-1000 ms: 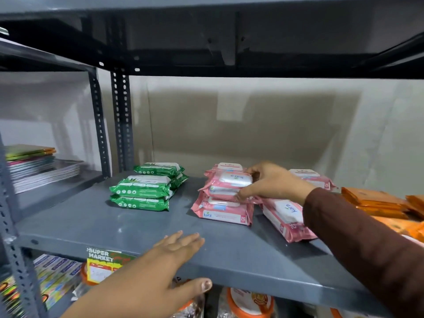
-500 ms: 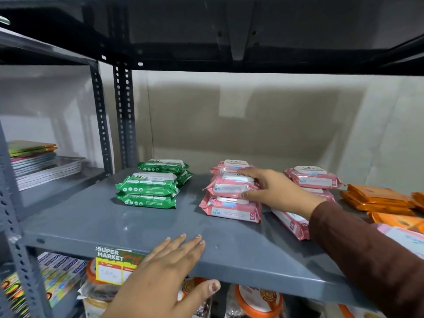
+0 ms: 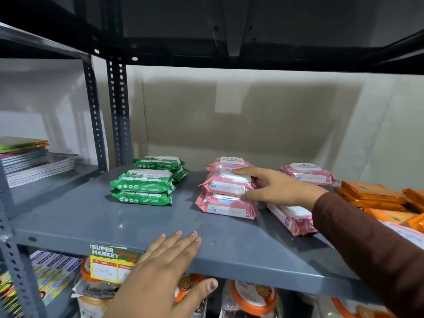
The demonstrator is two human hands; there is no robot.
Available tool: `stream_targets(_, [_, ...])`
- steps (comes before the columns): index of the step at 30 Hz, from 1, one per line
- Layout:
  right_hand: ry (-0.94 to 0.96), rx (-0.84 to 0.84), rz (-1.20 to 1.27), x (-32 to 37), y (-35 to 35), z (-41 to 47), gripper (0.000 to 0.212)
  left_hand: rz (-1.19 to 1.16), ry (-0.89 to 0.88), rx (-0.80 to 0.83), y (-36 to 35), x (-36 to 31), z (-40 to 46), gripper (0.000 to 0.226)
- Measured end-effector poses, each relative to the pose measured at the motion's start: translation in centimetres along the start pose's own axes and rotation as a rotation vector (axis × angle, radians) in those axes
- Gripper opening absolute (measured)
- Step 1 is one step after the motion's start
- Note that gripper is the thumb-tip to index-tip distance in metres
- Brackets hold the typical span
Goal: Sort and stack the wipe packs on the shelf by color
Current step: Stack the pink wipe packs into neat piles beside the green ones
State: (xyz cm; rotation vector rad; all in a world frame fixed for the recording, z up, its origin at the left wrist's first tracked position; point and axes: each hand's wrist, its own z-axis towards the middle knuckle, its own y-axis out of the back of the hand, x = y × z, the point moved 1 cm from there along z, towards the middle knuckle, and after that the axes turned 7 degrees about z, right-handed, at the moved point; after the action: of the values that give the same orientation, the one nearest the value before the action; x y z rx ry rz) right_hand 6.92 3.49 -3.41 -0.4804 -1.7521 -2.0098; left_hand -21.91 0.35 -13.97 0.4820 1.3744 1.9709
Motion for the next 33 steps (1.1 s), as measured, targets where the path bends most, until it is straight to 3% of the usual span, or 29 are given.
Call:
stream_targets(5, [-0.061, -0.066, -0.057, 0.9, 0.3, -1.0, 0.074, -0.121, 0.098, 0.029, 1.2, -0.5, 0.8, 0.104])
stream_targets(9, [-0.024, -0.140, -0.011, 1.9, 0.0, -1.8, 0.051, -0.621, 0.228, -0.079, 2.2, -1.5, 2.9, 0.074])
stream_targets(11, [-0.028, -0.170, 0.121, 2.3, 0.0, -1.6, 0.059, -0.808, 0.249, -0.137, 2.0, -2.1, 5.0, 0.067])
stream_targets(13, [-0.081, -0.108, 0.377, 2.5, -0.2, -1.5, 0.065, -0.826, 0.253, -0.202, 2.5, -2.9, 6.9, 0.040])
stream_targets(15, [-0.139, -0.057, 0.557, 2.6, -0.1, -1.4, 0.066, -0.778, 0.266, -0.248, 3.3, -3.6, 8.3, 0.032])
stream_targets(18, [-0.154, -0.222, 0.668, 2.2, 0.3, -0.2, 0.064, -0.636, 0.329, -0.261, 3.6, -3.5, 10.3, 0.034])
stream_targets(20, [-0.171, -0.370, 0.621, 1.6, 0.4, 1.0, 0.059, -0.483, 0.362, -0.230, 3.3, -3.0, 11.5, 0.041])
stream_targets(22, [-0.167, -0.324, 0.608, 1.2, 0.2, 1.5, 0.065, -0.397, 0.368, -0.170, 3.0, -2.0, 12.6, 0.047])
stream_targets(25, [-0.174, -0.204, 0.667, 0.5, -0.3, 1.6, 0.075, -0.504, 0.260, 0.046, 3.3, 0.0, 13.9, 0.048])
stream_targets(28, [-0.145, -0.265, 0.610, 0.0, -0.6, 1.0, 0.071, -0.585, 0.195, 0.232, 3.8, 1.8, 15.3, 0.058])
stream_targets(31, [-0.129, -0.315, 0.645, -0.7, -1.3, 0.0, 0.089, -0.661, 0.200, 0.257, 3.4, 2.7, 16.5, 0.062])
stream_targets(33, [-0.139, -0.340, 0.671, -1.3, -1.9, -0.5, 0.088, -0.742, 0.238, 0.244, 3.3, 2.8, 16.8, 0.063])
